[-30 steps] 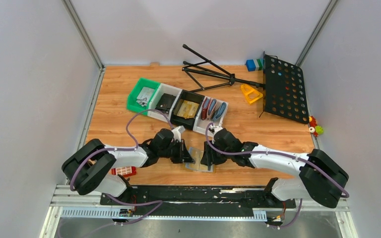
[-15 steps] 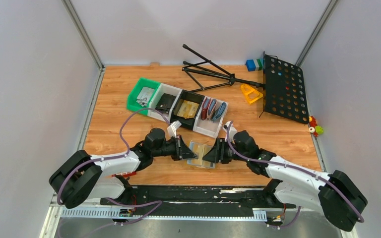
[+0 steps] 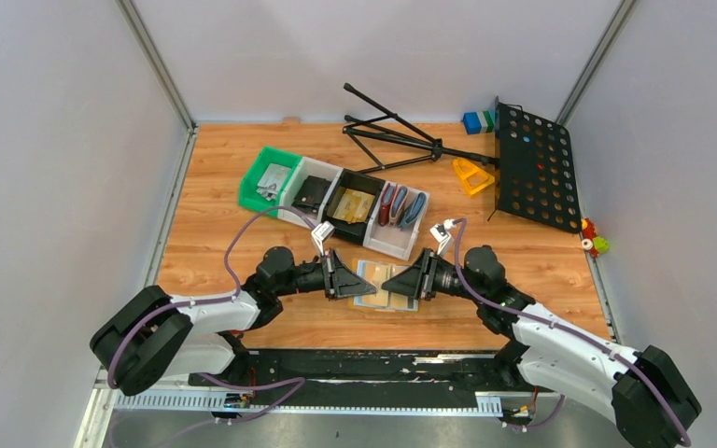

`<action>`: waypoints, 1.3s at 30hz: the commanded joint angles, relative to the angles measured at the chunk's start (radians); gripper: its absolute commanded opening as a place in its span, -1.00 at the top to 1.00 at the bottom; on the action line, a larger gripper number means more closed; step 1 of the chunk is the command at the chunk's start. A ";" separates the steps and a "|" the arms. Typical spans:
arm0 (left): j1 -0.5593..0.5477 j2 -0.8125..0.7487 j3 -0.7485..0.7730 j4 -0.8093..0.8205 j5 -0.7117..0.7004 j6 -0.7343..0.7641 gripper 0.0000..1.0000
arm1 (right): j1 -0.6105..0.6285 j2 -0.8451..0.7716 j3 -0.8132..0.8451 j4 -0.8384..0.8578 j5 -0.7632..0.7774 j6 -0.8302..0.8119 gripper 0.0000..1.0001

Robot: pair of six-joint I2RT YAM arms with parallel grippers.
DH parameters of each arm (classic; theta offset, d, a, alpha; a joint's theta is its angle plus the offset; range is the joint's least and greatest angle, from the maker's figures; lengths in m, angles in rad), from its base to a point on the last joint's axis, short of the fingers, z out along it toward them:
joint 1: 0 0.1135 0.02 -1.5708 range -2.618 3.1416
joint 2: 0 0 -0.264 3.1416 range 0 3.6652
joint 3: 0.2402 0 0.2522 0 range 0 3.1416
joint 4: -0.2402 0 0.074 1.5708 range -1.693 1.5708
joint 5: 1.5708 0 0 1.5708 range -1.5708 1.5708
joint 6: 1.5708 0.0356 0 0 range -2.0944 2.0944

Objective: Take the credit cards out of the card holder
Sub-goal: Remove the credit card from the card holder.

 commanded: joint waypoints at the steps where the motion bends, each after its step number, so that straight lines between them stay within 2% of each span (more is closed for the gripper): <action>1: -0.008 -0.032 -0.005 0.241 0.032 -0.094 1.00 | 0.009 -0.033 -0.035 0.179 -0.053 0.106 0.44; 5: -0.007 -0.041 -0.031 0.346 0.006 -0.148 1.00 | 0.007 -0.043 -0.049 0.195 -0.051 0.124 0.34; 10: -0.009 -0.036 -0.030 0.371 0.011 -0.161 1.00 | 0.007 -0.040 -0.064 0.297 -0.077 0.160 0.57; 14: -0.009 -0.030 -0.041 0.425 0.005 -0.186 1.00 | 0.007 -0.009 -0.038 0.371 -0.148 0.174 0.66; 15: -0.009 -0.031 -0.041 0.432 0.006 -0.190 1.00 | 0.008 -0.003 -0.034 0.391 -0.158 0.181 0.71; 17: -0.009 -0.036 -0.045 0.435 0.004 -0.193 1.00 | 0.008 0.001 -0.032 0.406 -0.159 0.198 0.97; 20: -0.007 -0.056 -0.060 0.428 -0.019 -0.192 0.95 | 0.007 -0.022 -0.041 0.382 -0.140 0.192 1.00; 26: 0.038 -0.111 -0.098 0.387 -0.046 -0.192 0.80 | -0.002 -0.103 -0.066 0.218 -0.071 0.148 1.00; 29: 0.062 -0.145 -0.108 0.341 -0.039 -0.180 0.73 | -0.012 -0.128 -0.084 0.198 -0.058 0.149 1.00; 33: 0.066 -0.202 -0.098 0.232 -0.036 -0.138 1.00 | -0.015 -0.141 -0.086 0.188 -0.062 0.142 1.00; 35: 0.071 -0.238 -0.091 0.162 -0.036 -0.114 1.00 | -0.023 -0.143 -0.080 0.176 -0.062 0.133 1.00; 39: 0.091 -0.335 -0.047 -0.145 -0.036 -0.006 1.00 | -0.057 -0.151 -0.058 0.136 -0.065 0.113 1.00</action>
